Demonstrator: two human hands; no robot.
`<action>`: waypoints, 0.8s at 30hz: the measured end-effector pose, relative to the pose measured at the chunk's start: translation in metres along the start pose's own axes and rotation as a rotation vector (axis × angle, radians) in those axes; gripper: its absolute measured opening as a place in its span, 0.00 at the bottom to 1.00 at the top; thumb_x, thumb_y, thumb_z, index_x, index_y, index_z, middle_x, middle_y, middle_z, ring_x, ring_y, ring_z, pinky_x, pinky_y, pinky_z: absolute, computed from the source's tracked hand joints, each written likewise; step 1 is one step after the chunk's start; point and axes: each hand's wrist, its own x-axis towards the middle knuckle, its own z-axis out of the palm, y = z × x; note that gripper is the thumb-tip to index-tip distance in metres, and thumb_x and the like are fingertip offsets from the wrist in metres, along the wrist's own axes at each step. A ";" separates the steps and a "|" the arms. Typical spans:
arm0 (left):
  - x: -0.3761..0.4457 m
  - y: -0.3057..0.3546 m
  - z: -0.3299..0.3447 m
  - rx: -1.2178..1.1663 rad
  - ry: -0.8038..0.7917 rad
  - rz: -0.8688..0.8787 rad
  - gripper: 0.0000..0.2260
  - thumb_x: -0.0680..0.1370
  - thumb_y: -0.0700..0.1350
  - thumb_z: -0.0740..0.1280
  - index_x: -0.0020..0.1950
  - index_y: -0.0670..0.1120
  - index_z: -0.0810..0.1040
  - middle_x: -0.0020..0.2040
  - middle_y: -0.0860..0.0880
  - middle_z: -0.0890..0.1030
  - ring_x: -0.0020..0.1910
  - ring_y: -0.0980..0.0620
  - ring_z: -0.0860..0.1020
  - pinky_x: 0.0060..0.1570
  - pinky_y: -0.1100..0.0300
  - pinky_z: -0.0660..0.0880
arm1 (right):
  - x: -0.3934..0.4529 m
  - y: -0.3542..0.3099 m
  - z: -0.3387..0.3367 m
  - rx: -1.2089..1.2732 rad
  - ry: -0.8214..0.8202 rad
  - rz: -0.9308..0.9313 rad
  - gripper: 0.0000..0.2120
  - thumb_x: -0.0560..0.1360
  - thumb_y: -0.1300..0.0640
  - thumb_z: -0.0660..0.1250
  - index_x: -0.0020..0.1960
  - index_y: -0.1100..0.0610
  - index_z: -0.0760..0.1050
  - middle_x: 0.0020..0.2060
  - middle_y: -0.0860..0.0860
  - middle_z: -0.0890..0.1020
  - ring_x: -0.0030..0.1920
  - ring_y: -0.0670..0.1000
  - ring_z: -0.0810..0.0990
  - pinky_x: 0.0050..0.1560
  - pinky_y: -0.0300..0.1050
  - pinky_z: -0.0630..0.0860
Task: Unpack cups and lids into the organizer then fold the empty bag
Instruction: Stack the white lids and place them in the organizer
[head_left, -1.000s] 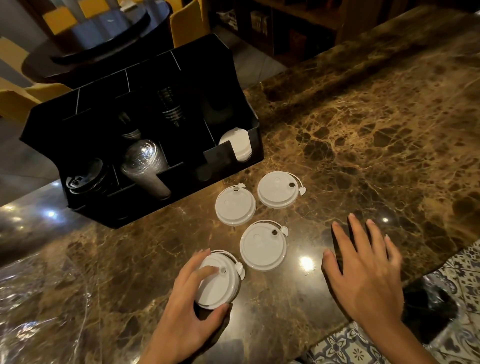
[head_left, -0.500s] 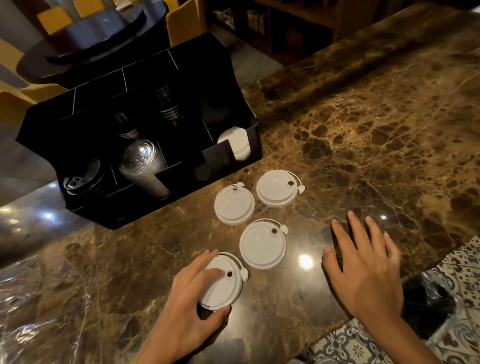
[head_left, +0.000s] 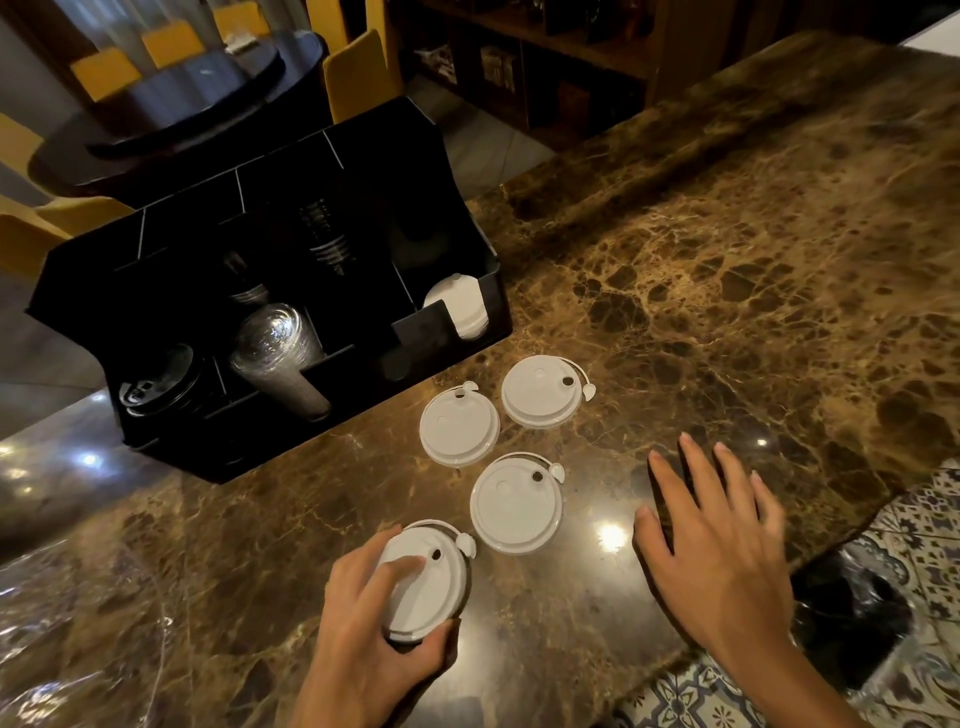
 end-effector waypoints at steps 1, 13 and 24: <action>0.001 0.003 -0.001 -0.048 0.058 -0.037 0.25 0.60 0.54 0.77 0.54 0.49 0.80 0.64 0.52 0.76 0.60 0.46 0.74 0.52 0.43 0.78 | 0.000 0.000 0.000 -0.001 -0.001 -0.002 0.26 0.76 0.43 0.53 0.69 0.53 0.73 0.72 0.56 0.72 0.74 0.61 0.66 0.70 0.63 0.60; 0.070 0.072 0.055 -0.090 0.083 -0.022 0.25 0.65 0.53 0.75 0.61 0.50 0.79 0.64 0.50 0.76 0.62 0.53 0.68 0.60 0.50 0.70 | 0.001 -0.001 -0.006 -0.017 -0.052 0.007 0.27 0.75 0.43 0.55 0.69 0.53 0.73 0.72 0.56 0.72 0.73 0.61 0.67 0.69 0.62 0.63; 0.061 0.050 0.068 -0.106 0.034 0.095 0.25 0.65 0.53 0.79 0.59 0.49 0.77 0.66 0.50 0.74 0.65 0.49 0.71 0.57 0.52 0.75 | 0.001 0.001 -0.004 -0.004 -0.082 -0.001 0.25 0.76 0.43 0.57 0.70 0.52 0.72 0.73 0.55 0.72 0.74 0.60 0.66 0.70 0.62 0.62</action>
